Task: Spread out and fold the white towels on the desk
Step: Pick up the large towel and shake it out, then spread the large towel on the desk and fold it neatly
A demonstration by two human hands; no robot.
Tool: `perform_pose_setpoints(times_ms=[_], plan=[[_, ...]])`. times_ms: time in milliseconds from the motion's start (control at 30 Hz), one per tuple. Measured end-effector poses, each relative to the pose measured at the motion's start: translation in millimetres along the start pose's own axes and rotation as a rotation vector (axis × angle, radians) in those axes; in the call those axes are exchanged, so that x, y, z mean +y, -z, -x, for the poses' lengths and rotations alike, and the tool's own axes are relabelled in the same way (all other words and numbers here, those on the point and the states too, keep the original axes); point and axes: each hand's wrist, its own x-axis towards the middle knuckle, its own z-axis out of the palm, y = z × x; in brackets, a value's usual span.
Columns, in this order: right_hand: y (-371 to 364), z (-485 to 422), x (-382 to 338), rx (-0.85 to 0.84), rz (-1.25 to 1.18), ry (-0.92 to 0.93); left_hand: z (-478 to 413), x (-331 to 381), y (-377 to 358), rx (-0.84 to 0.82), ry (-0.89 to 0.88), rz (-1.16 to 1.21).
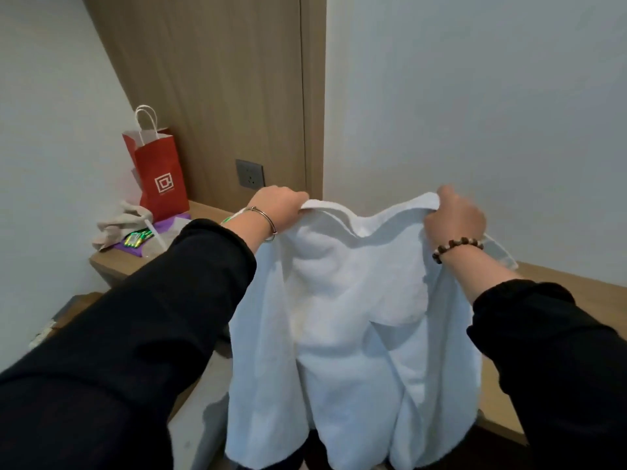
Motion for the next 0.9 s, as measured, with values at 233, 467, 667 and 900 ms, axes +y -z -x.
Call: perform_pose_setpoints(times_ms=[233,467,667,900], plan=[[-86.0,-89.6,48.6,-0.036,0.089,-0.031,-121.2,58.9,-67.0,0.166,0.476,0.089],[-227.8,21.3,87.1,-1.041,0.245,0.154,-48.4,187.5,-253.3,-0.583,0.400,0.339],[-259.8,31.2,98.4,-0.850,0.222,0.216,-45.9,184.1,-273.6,-0.475,0.373,0.309],[-249.0,18.3,99.6,-0.893,0.087,0.232,-49.7,180.8,-279.2,-0.421,0.372,0.288]])
